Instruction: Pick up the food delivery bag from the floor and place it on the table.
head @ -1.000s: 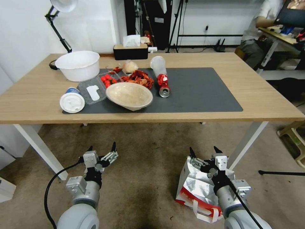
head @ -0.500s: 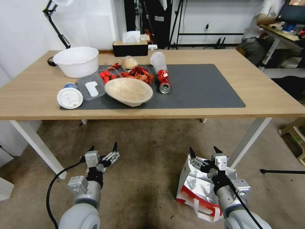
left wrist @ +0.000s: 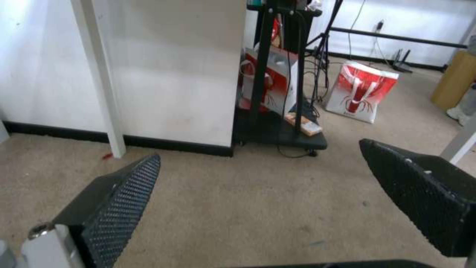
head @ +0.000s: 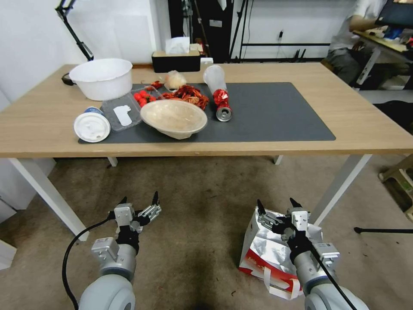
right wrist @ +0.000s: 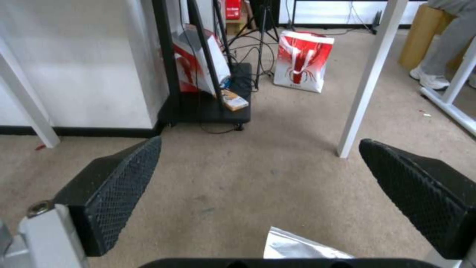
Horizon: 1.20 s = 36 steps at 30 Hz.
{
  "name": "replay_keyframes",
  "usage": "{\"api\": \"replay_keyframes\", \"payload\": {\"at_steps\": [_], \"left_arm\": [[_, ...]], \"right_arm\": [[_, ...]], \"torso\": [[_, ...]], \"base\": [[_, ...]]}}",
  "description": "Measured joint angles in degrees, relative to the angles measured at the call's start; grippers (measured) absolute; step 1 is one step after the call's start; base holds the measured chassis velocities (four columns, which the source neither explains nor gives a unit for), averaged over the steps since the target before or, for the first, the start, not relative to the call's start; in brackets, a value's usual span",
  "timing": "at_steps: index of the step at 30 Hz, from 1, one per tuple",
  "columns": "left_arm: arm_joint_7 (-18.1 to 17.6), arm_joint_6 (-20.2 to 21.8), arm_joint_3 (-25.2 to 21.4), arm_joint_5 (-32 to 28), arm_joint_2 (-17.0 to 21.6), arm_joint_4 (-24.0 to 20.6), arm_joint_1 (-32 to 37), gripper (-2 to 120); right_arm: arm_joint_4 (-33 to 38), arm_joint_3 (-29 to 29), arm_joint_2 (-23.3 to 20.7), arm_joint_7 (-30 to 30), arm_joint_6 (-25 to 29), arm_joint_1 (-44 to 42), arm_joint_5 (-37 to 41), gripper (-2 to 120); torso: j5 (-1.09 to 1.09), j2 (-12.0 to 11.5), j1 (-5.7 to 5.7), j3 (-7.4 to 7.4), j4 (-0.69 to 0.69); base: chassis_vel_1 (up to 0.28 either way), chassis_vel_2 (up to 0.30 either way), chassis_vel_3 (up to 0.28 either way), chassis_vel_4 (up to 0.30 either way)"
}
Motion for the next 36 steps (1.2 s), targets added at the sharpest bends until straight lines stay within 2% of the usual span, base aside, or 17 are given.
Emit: {"api": "replay_keyframes", "payload": {"at_steps": [3,36], "left_arm": [[0.0,0.0,0.1,0.1,0.0,0.2,-0.2,100],[0.1,-0.1,0.1,0.0,0.1,0.0,0.0,100]], "right_arm": [[0.0,0.1,0.0,-0.2,0.0,0.0,0.0,100],[0.3,1.0,-0.4,-0.5,0.0,-0.2,0.3,100]], "torso": [[0.00,-1.7,-0.67,-1.08,0.00],[0.00,-9.3,-3.26,-6.02,0.00]], "base": [[0.000,0.000,0.000,0.000],[0.000,0.000,0.000,0.000]]}}
